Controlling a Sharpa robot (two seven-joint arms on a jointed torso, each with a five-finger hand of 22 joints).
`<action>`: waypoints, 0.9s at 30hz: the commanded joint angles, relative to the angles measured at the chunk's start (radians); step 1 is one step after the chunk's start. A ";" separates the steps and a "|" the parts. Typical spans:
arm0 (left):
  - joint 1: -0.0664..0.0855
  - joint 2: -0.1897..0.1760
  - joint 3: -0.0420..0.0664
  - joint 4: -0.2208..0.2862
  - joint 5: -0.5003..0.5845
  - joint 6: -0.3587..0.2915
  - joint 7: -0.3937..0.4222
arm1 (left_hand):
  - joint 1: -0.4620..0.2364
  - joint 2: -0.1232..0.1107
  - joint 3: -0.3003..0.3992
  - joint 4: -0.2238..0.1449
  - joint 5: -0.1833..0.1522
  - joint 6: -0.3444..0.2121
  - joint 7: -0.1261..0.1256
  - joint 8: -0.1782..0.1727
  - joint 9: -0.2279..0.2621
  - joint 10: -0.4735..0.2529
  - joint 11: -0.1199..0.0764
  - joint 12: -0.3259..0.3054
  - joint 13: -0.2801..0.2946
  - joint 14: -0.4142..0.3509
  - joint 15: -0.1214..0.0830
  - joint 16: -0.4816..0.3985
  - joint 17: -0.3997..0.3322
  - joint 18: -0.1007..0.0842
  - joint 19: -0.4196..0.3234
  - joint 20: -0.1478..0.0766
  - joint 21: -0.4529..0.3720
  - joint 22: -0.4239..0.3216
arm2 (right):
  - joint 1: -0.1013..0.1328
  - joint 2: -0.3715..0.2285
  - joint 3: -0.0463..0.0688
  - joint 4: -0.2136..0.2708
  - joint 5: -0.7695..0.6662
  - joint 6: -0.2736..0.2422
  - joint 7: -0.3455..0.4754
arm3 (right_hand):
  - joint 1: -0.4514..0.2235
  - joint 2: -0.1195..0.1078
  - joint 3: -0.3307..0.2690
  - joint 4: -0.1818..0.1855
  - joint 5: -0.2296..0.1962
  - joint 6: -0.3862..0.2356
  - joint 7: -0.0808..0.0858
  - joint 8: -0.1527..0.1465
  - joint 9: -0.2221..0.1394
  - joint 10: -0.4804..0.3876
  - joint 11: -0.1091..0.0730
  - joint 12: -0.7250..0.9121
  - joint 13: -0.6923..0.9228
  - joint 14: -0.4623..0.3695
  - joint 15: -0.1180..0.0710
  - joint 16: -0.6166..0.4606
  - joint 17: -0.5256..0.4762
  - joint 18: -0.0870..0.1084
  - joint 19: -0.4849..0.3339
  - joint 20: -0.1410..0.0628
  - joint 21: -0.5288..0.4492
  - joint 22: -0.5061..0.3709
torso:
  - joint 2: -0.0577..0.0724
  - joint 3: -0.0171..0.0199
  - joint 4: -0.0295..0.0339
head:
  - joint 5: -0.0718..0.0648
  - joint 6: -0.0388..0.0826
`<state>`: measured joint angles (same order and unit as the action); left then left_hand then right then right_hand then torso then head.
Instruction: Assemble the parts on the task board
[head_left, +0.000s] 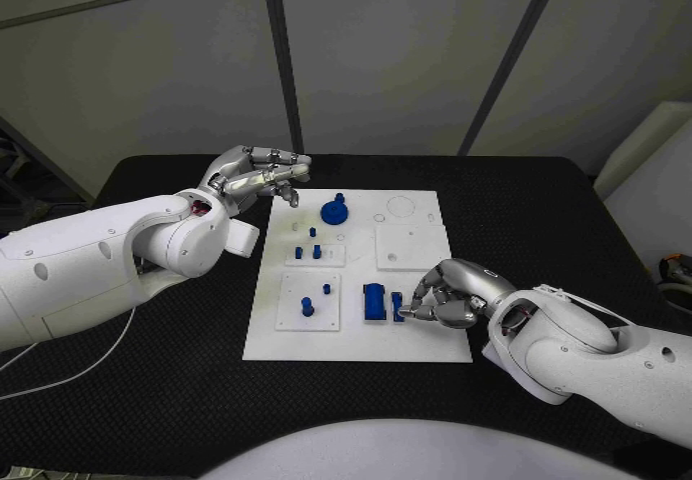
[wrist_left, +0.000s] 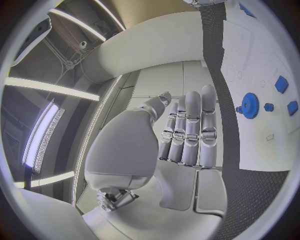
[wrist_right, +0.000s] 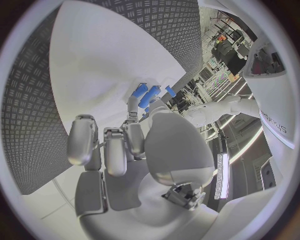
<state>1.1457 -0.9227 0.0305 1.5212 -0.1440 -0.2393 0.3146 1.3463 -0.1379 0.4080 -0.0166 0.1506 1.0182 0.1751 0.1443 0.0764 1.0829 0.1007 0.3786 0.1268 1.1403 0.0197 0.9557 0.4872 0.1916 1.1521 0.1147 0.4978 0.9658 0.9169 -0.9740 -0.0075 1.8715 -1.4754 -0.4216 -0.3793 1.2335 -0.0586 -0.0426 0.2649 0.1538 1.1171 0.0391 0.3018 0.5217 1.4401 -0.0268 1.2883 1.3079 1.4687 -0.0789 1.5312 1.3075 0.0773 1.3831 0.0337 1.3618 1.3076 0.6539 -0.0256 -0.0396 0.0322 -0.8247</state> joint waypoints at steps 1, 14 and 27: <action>0.000 0.002 0.001 0.000 0.001 0.013 0.001 | -0.004 0.009 -0.004 0.000 -0.002 -0.005 -0.002 0.006 -0.001 -0.007 -0.003 0.006 0.002 -0.003 0.002 0.005 -0.002 -0.009 0.000 0.004 -0.003 -0.001 | 0.001 0.007 0.000 -0.005 -0.007 0.006 0.012 | 0.010 0.003 -0.007 -0.002 -0.005 -0.002 0.005 0.006 0.001 0.006 0.001 0.003 0.052 0.089 -0.003 0.005 0.203 -0.012 0.004 0.000 0.003 0.002 | 0.001 0.0000 0.0008 | 0.001 -0.001; -0.001 0.002 0.001 0.001 0.001 0.012 0.001 | -0.004 0.009 -0.004 0.000 -0.002 -0.005 -0.002 0.006 -0.001 -0.007 -0.003 0.006 0.002 -0.003 0.002 0.005 -0.002 -0.009 0.000 0.004 -0.003 -0.001 | 0.001 0.035 0.000 -0.048 -0.025 0.039 -0.017 | 0.052 0.013 -0.015 -0.021 -0.009 -0.003 0.003 0.009 0.002 0.007 0.000 0.005 0.055 0.089 -0.005 0.005 0.204 -0.012 0.004 -0.001 0.002 0.003 | 0.001 -0.0013 0.0012 | 0.002 -0.005; -0.001 0.003 0.001 0.001 0.001 0.013 0.002 | -0.004 0.010 -0.004 0.000 -0.002 -0.005 -0.001 0.006 -0.002 -0.008 -0.003 0.007 0.002 -0.003 0.002 0.005 -0.002 -0.009 0.000 0.005 -0.004 -0.002 | 0.001 0.077 0.000 -0.088 -0.072 0.016 -0.043 | 0.109 0.039 -0.022 -0.046 -0.094 0.002 0.000 0.015 0.004 0.013 -0.003 0.015 0.066 0.090 -0.007 0.007 0.207 -0.012 0.005 -0.003 0.003 0.005 | 0.000 -0.0001 0.0021 | 0.000 -0.004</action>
<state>1.1437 -0.9210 0.0305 1.5211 -0.1440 -0.2377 0.3140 1.3463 -0.1379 0.4081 -0.0166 0.1506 1.0182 0.1750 0.1443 0.0763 1.0821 0.0998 0.3798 0.1270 1.1404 0.0197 0.9557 0.4868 0.1917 1.1521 0.1147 0.4978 0.9658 0.9187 -0.8963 -0.0056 1.7891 -1.5184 -0.3977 -0.3964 1.3388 -0.0296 -0.0621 0.2181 0.0656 1.1171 0.0390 0.3128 0.5240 1.4440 -0.0299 1.2990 1.3138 1.4687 -0.0788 1.5339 1.3073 0.0774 1.3831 0.0338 1.3617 1.3074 0.6535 -0.0263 -0.0384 0.0325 -0.8296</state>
